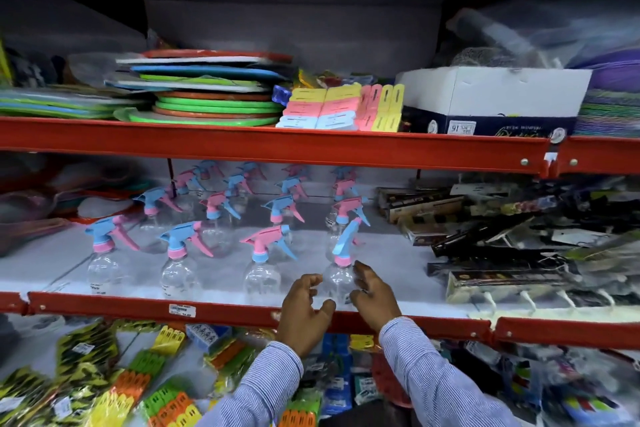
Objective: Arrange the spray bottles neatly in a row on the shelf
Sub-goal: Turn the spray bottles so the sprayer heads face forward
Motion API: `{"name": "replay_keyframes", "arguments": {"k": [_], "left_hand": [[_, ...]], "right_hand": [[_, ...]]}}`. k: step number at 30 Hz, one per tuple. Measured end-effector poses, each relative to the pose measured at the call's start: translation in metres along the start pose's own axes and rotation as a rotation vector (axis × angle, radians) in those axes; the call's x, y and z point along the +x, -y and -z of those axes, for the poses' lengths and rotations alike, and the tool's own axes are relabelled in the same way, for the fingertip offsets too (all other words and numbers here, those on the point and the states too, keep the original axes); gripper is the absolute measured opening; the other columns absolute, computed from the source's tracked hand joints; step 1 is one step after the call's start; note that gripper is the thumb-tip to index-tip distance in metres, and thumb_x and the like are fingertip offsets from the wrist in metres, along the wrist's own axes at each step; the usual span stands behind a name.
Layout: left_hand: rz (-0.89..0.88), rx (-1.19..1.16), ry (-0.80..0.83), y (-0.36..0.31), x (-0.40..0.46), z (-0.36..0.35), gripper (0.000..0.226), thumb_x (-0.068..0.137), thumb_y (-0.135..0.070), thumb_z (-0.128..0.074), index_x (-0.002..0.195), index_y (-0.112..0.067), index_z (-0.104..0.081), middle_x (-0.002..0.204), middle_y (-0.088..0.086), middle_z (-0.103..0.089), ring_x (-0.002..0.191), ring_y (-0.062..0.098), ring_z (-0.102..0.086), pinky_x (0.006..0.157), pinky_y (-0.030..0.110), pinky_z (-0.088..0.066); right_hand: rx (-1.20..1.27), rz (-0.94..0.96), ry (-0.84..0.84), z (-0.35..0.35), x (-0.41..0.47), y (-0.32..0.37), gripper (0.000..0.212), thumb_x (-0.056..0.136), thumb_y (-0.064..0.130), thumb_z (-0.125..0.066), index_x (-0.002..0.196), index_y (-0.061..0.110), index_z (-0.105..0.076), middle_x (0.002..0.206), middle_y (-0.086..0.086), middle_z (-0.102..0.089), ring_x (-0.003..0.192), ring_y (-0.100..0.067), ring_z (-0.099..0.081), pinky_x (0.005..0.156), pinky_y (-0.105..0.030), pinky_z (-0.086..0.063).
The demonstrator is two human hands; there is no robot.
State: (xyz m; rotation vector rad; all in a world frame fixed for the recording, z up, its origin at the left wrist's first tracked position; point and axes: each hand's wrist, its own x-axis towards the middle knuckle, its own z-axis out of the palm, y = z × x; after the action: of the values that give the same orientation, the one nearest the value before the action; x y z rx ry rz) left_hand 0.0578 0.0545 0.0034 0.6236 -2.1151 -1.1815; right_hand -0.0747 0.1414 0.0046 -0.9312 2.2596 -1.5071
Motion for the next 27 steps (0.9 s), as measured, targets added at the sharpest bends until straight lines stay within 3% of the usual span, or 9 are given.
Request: {"name": "replay_keyframes", "arguments": {"k": [5, 8, 10, 14, 27], "left_hand": [[0.005, 0.055, -0.012, -0.001, -0.001, -0.01, 0.052, 0.083, -0.016, -0.062, 0.133, -0.019, -0.048, 0.134, 0.001, -0.053, 0.116, 0.015, -0.054, 0.097, 0.029, -0.047], [0.026, 0.076, 0.015, -0.002, 0.004, -0.012, 0.059, 0.084, -0.018, -0.062, 0.14, -0.019, -0.043, 0.132, 0.003, -0.048, 0.116, 0.019, -0.054, 0.094, 0.026, -0.045], [0.039, 0.111, 0.037, -0.003, 0.008, -0.011, 0.063, 0.086, -0.02, -0.061, 0.144, -0.02, -0.038, 0.127, 0.006, -0.044, 0.113, 0.02, -0.054, 0.099, 0.031, -0.046], [0.051, 0.133, 0.081, -0.006, 0.012, -0.012, 0.066, 0.087, -0.022, -0.06, 0.147, -0.019, -0.031, 0.128, 0.008, -0.045, 0.117, 0.024, -0.054, 0.104, 0.039, -0.046], [0.005, 0.12, 0.074, -0.004, 0.012, -0.008, 0.064, 0.084, -0.021, -0.062, 0.143, -0.02, -0.039, 0.132, 0.006, -0.049, 0.112, 0.018, -0.054, 0.101, 0.035, -0.047]], "right_hand": [[-0.027, 0.035, -0.032, 0.005, -0.002, -0.007, 0.051, 0.08, 0.003, -0.057, 0.128, 0.018, -0.053, 0.124, -0.002, -0.063, 0.106, -0.016, -0.061, 0.098, -0.03, -0.049], [0.004, 0.059, -0.078, 0.008, -0.007, -0.012, 0.045, 0.08, 0.004, -0.058, 0.122, 0.018, -0.058, 0.113, 0.002, -0.066, 0.093, -0.007, -0.062, 0.079, -0.005, -0.045], [0.01, 0.067, -0.109, 0.009, -0.009, -0.013, 0.04, 0.08, 0.005, -0.059, 0.118, 0.016, -0.061, 0.105, 0.004, -0.067, 0.087, -0.004, -0.063, 0.069, 0.004, -0.042], [0.005, 0.064, -0.162, 0.011, -0.011, -0.014, 0.032, 0.079, 0.005, -0.061, 0.107, 0.018, -0.066, 0.094, 0.007, -0.07, 0.077, 0.01, -0.06, 0.066, 0.004, -0.043], [-0.024, 0.05, -0.218, 0.011, -0.014, -0.016, 0.029, 0.078, 0.007, -0.064, 0.103, 0.018, -0.068, 0.098, 0.004, -0.073, 0.075, 0.004, -0.064, 0.063, 0.004, -0.042]]}}
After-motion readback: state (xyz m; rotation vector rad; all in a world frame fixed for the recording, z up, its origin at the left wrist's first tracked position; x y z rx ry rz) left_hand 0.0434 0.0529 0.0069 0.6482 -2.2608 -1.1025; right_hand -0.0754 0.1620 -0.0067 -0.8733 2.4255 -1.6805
